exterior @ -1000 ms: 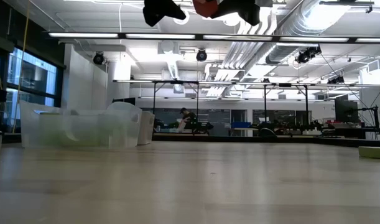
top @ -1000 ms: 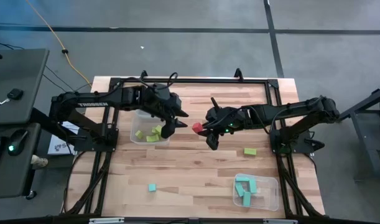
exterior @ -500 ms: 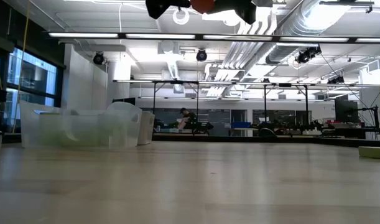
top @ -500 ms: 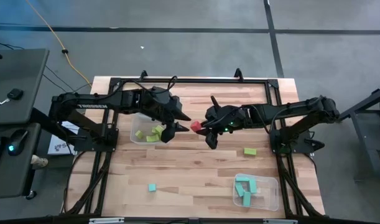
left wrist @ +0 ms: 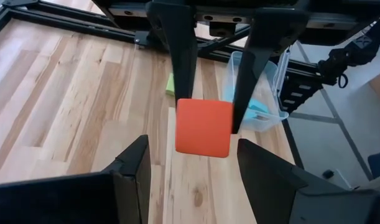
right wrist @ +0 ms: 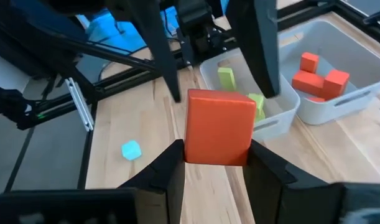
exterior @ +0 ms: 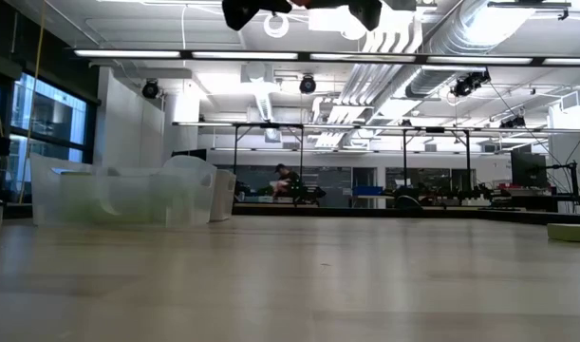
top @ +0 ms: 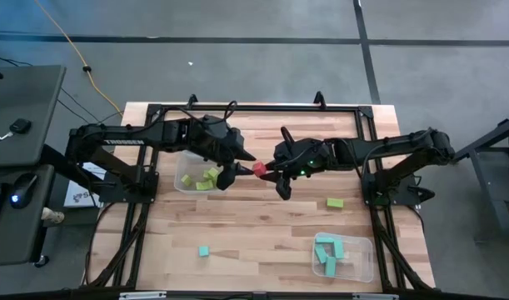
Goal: Sort & place blocks by color
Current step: Put the orange block into the gray bin
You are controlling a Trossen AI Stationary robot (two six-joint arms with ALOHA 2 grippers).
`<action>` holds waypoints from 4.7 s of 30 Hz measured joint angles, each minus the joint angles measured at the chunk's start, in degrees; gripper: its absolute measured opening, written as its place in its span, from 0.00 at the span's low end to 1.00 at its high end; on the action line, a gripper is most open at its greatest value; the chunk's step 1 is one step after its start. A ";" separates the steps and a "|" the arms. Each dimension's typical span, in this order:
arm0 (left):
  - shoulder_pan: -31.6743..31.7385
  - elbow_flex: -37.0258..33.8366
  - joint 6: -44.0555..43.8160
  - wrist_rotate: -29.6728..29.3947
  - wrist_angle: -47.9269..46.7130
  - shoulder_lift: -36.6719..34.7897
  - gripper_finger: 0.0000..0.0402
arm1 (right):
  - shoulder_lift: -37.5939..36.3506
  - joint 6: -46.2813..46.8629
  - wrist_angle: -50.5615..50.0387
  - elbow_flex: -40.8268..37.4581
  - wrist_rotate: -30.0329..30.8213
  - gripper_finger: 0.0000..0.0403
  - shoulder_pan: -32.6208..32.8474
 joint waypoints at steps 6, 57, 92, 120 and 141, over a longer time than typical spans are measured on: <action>-0.02 0.00 -0.46 0.20 0.39 0.00 0.42 | 0.00 -1.16 2.77 0.00 -0.49 0.28 -0.12; 0.81 0.00 -3.19 3.38 3.96 0.33 0.03 | 0.02 -1.28 3.71 0.00 -0.71 0.35 -1.09; 9.12 0.00 0.13 2.71 -1.84 0.00 0.02 | -5.98 1.30 -0.93 -0.02 3.31 0.54 -8.36; 29.41 0.00 7.09 2.52 -4.80 0.00 0.02 | -5.88 5.41 -1.09 -0.02 7.20 0.54 -12.10; 36.57 -9.46 6.04 -4.32 -22.36 0.00 0.02 | -5.86 6.52 -1.11 -0.02 12.43 0.54 -12.33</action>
